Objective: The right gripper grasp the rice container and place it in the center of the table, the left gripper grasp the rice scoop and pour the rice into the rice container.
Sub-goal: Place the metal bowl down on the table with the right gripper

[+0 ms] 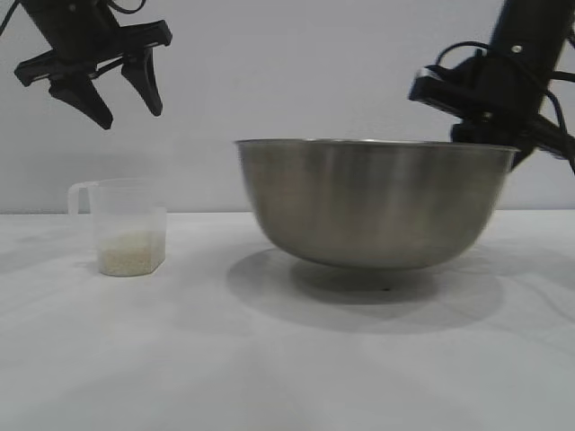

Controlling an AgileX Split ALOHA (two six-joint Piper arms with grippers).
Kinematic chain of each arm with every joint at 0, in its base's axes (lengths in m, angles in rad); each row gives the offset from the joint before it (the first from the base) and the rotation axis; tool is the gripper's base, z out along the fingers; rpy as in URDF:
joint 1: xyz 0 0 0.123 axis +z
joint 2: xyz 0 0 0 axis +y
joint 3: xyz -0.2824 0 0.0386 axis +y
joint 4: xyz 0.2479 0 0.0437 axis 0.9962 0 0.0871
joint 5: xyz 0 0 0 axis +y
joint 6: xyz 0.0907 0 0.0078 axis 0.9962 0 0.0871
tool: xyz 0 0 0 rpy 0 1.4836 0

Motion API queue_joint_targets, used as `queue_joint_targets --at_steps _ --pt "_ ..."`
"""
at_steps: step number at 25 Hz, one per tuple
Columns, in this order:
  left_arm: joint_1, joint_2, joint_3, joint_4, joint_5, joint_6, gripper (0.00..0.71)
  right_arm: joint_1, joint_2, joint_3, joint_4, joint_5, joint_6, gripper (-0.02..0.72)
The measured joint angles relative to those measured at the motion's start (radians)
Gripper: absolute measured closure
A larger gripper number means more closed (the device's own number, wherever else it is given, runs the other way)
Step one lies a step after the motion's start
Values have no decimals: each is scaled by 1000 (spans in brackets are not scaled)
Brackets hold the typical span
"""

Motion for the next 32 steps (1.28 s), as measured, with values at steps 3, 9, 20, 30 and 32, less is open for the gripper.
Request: queue_joint_targets --at_steps 3,9,20,30,32 --pt "0 0 0 0 16 0 294 0 17 0 -10 -22 0 703" --pt "0 0 0 0 20 0 294 0 18 0 -15 -73 0 703" --pt "0 0 0 0 21 0 294 0 18 -9 -20 -70 0 303" --pt "0 0 0 0 24 0 294 0 -91 -95 -129 11 2 153" --pt "0 0 0 0 24 0 294 0 -124 -95 -190 15 11 153"
